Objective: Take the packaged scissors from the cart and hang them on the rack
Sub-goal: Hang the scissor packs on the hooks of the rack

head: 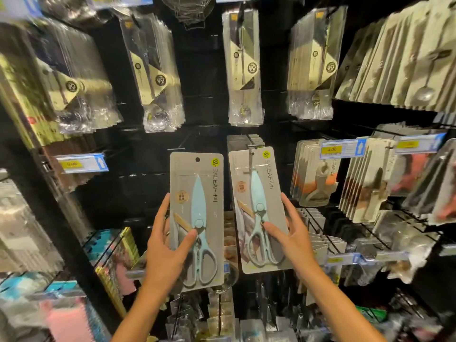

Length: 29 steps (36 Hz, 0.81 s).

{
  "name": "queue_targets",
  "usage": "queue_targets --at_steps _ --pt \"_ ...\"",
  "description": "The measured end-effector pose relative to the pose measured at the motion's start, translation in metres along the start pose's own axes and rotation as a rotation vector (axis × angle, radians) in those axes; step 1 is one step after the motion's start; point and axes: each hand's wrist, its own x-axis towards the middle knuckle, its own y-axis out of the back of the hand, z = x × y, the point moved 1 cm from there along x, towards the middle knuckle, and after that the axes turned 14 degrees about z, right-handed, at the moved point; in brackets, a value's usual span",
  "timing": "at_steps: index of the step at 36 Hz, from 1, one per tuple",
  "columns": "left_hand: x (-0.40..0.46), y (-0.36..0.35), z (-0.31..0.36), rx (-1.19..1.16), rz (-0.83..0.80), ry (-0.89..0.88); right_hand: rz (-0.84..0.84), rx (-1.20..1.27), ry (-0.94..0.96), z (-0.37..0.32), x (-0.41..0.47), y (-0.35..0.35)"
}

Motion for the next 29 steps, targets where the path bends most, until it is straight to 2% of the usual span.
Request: queue_targets --at_steps 10,18,29 --pt "0.019 -0.002 -0.004 0.031 0.037 -0.067 -0.062 -0.298 0.057 0.013 0.024 -0.028" --pt "0.034 -0.007 -0.001 0.0 0.001 -0.082 -0.073 -0.605 0.105 0.028 0.046 -0.043" --pt "0.04 -0.013 0.003 0.026 -0.021 -0.078 -0.2 -0.662 0.005 0.03 0.081 -0.06"
